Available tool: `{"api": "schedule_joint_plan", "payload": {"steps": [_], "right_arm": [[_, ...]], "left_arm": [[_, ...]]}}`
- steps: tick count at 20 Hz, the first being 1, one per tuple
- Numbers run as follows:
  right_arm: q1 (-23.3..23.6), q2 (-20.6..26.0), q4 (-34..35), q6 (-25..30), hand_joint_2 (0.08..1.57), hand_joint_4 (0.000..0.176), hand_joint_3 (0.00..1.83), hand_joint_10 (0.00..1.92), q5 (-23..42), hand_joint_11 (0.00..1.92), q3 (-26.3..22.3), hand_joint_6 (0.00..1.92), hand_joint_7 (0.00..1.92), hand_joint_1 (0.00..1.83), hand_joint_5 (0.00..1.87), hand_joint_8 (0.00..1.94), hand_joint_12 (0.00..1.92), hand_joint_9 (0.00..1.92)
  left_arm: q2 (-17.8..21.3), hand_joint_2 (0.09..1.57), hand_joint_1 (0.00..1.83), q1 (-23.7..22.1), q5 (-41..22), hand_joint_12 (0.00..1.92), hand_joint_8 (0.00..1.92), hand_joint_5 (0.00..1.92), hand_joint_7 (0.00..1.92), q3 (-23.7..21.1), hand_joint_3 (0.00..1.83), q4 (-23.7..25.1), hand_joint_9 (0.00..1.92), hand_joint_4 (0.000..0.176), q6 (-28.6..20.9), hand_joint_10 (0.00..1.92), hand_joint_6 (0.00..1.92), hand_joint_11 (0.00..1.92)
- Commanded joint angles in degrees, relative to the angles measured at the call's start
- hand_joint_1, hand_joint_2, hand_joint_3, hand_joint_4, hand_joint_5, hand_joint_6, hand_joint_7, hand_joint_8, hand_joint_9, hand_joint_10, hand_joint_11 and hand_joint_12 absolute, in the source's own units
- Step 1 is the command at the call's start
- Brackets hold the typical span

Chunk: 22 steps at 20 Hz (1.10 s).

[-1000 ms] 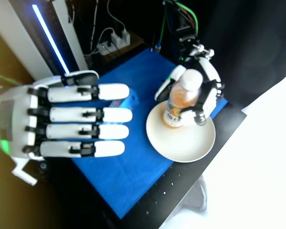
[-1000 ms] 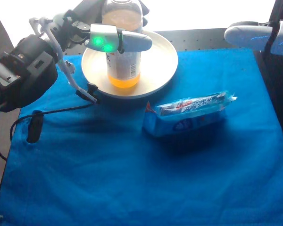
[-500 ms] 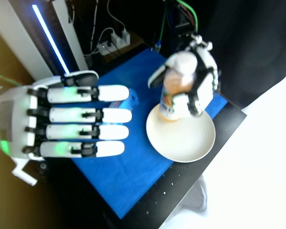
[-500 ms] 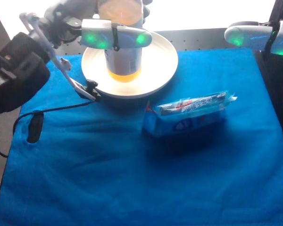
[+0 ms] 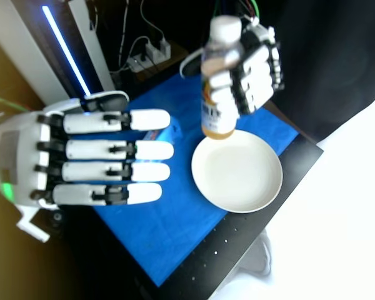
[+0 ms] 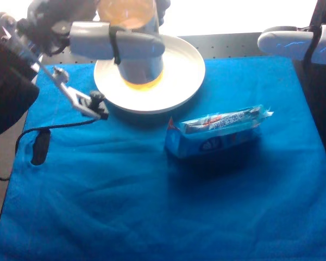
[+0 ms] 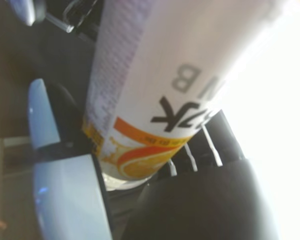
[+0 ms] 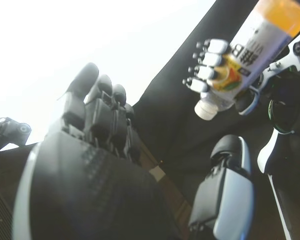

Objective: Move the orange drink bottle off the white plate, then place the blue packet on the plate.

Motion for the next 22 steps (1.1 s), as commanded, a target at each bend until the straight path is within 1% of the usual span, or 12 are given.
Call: {"api": "schedule_joint_plan", "payload": {"steps": [1, 2, 3, 5, 9, 11, 13, 16, 17, 18, 21, 22], "right_arm": [[1.0, -0.1, 0.9, 0.4, 0.78, 0.024, 0.0, 0.0, 6.7, 0.0, 0.2, 0.0, 0.36, 0.6, 0.16, 0.01, 0.91, 0.33], [1.0, -0.1, 1.0, 0.4, 0.78, 0.024, 0.0, 0.0, 6.7, 0.0, 0.2, 0.0, 0.36, 0.6, 0.16, 0.01, 0.91, 0.33], [1.0, -0.1, 1.1, 0.4, 0.79, 0.034, 0.0, 0.0, 6.7, 0.0, 0.3, 0.0, 0.37, 0.6, 0.17, 0.0, 0.88, 0.33], [1.0, -0.4, 1.2, 0.4, 0.79, 0.038, 0.0, 0.0, 6.7, 0.0, 0.4, 0.0, 0.36, 0.59, 0.18, 0.0, 0.83, 0.32], [1.0, -1.1, 1.7, 0.4, 0.81, 0.024, 0.0, 0.0, 6.6, 0.0, 0.7, 0.0, 0.36, 0.62, 0.19, 0.0, 0.8, 0.31], [1.0, -1.4, 1.8, 0.4, 0.81, 0.019, 0.0, 0.0, 6.6, 0.0, 0.8, 0.0, 0.36, 0.61, 0.19, 0.0, 0.8, 0.32], [1.0, -1.5, 1.8, 0.4, 0.81, 0.005, 0.0, 0.01, 6.6, 0.0, 0.9, 0.0, 0.39, 0.59, 0.21, 0.0, 0.87, 0.34], [1.0, -1.7, 1.9, 0.4, 0.8, 0.026, 0.0, 0.0, 6.6, 0.0, 0.9, 0.01, 0.39, 0.63, 0.23, 0.0, 0.86, 0.33], [1.0, -1.8, 2.0, 0.4, 0.8, 0.025, 0.0, 0.0, 6.6, 0.0, 0.9, 0.0, 0.38, 0.63, 0.23, 0.0, 0.82, 0.32], [1.0, -1.8, 2.0, 0.4, 0.81, 0.031, 0.0, 0.0, 6.6, 0.0, 0.9, 0.0, 0.38, 0.65, 0.23, 0.0, 0.81, 0.33], [0.9, -1.8, 2.0, 0.5, 0.81, 0.04, 0.0, 0.0, 6.6, 0.0, 0.8, 0.0, 0.36, 0.64, 0.22, 0.0, 0.9, 0.32], [0.9, -1.9, 2.0, 0.7, 0.8, 0.029, 0.0, 0.0, 6.5, 0.0, 0.8, 0.0, 0.35, 0.64, 0.21, 0.0, 0.89, 0.31]], "left_arm": [[0.5, 1.09, 1.38, -0.6, -7.8, 0.95, 0.84, 0.92, 1.02, -0.5, 0.0, -1.8, 1.02, 0.0, -1.2, 1.07, 0.98, 0.97], [1.1, 1.09, 1.38, -0.5, -7.8, 0.95, 0.84, 0.92, 1.02, -1.2, 0.0, -1.2, 1.02, 0.0, -1.2, 1.07, 0.98, 0.97], [1.6, 1.11, 1.38, -0.4, -8.1, 0.94, 0.93, 0.86, 0.98, -1.7, 0.0, -0.6, 1.01, 0.0, -1.3, 1.08, 1.06, 0.98], [2.4, 1.11, 1.38, 0.1, -8.4, 0.94, 0.9, 0.87, 0.98, -2.9, 0.0, 0.2, 1.01, 0.0, -1.3, 1.08, 1.07, 0.96], [3.0, 1.1, 1.38, 2.3, -8.7, 0.98, 0.98, 0.92, 0.95, -4.1, 0.0, 0.5, 1.01, 0.0, -1.3, 1.1, 0.97, 0.98], [3.0, 1.1, 1.38, 3.0, -8.6, 0.97, 0.93, 0.94, 0.95, -4.5, 0.0, 0.8, 1.02, 0.0, -1.3, 1.08, 0.99, 0.98], [3.0, 1.09, 1.38, 4.1, -8.4, 0.91, 0.84, 0.94, 1.01, -5.1, 0.0, 0.8, 0.99, 0.0, -1.4, 1.04, 1.07, 0.89], [3.0, 1.09, 1.37, 5.7, -8.6, 1.0, 0.82, 0.99, 1.03, -5.8, 0.0, 0.5, 0.96, 0.0, -1.4, 1.05, 1.04, 0.83], [3.0, 1.09, 1.26, 6.3, -8.8, 0.94, 0.81, 1.01, 1.04, -6.1, 0.0, 0.2, 0.98, 0.0, -1.4, 0.56, 1.02, 0.83], [3.0, 1.08, 1.35, 6.7, -8.9, 1.0, 0.82, 1.03, 1.03, -6.3, 0.0, 0.1, 0.97, 0.0, -1.4, 0.94, 0.98, 0.85], [2.9, 1.07, 1.38, 7.9, -9.2, 0.92, 0.78, 0.99, 1.03, -6.7, 0.0, -0.9, 1.06, 0.0, -1.3, 0.95, 1.01, 0.96], [2.9, 1.08, 1.38, 8.1, -9.3, 0.94, 0.81, 0.99, 1.01, -6.8, 0.0, -1.0, 1.05, 0.0, -1.3, 0.98, 1.01, 0.95]]}}
